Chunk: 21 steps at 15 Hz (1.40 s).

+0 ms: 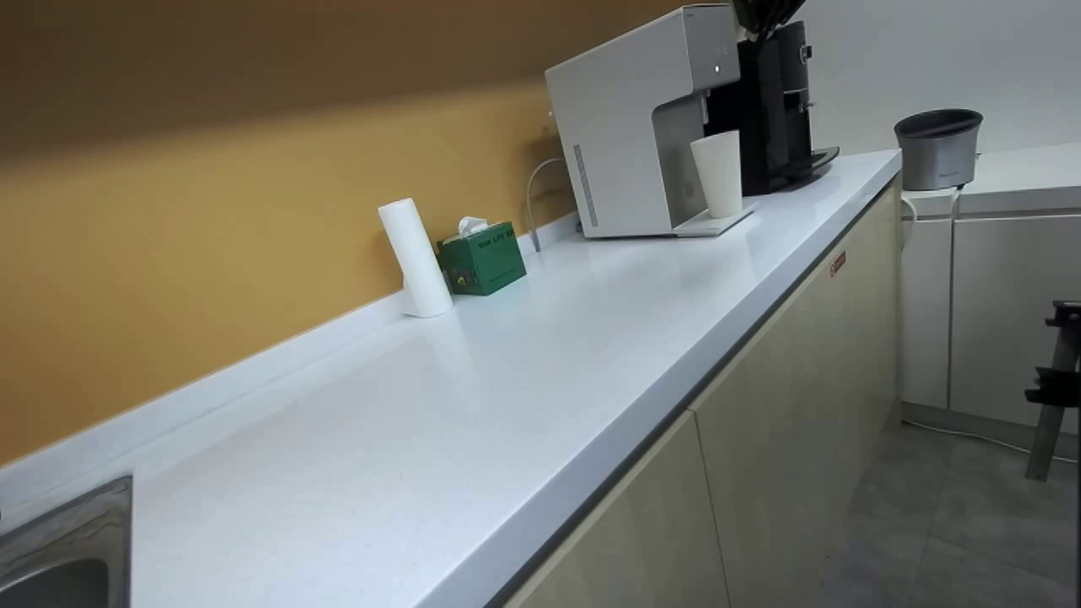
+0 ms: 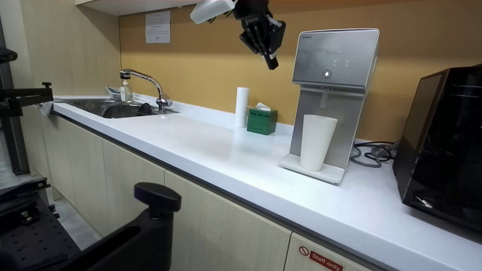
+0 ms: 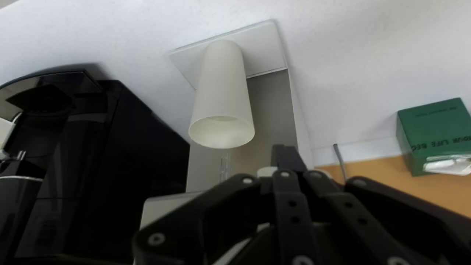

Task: Press a button on the coffeemaker.

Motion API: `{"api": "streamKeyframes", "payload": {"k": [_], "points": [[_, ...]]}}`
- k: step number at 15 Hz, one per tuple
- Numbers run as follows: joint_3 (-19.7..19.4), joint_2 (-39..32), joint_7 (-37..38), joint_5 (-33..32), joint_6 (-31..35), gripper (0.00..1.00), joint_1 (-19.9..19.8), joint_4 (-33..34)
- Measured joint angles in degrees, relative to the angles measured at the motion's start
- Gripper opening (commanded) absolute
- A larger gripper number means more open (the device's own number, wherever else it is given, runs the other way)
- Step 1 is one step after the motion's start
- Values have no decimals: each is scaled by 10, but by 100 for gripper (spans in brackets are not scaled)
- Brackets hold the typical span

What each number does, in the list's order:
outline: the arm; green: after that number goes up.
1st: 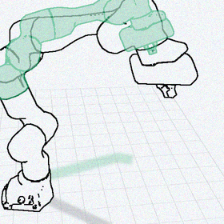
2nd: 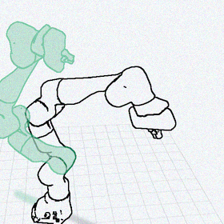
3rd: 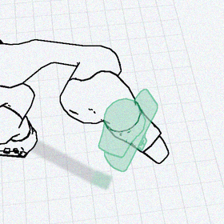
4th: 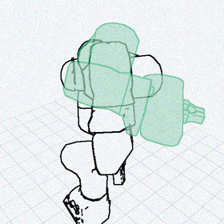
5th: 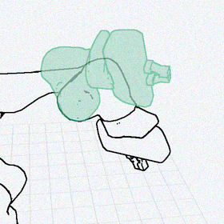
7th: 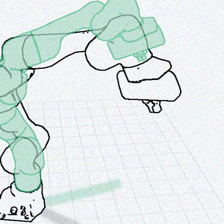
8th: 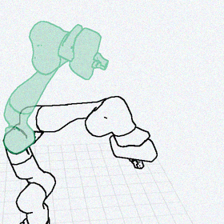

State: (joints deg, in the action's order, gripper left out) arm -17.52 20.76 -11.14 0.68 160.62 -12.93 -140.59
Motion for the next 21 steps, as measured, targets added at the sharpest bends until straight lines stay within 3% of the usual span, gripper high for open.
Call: {"api": "streamKeyframes", "payload": {"k": [8,14,21], "points": [[-48,-74,-19,87,92,0,24,62],[-85,-124,-117,148,70,1,76,120],[-92,-132,-125,154,61,0,76,125]]}}
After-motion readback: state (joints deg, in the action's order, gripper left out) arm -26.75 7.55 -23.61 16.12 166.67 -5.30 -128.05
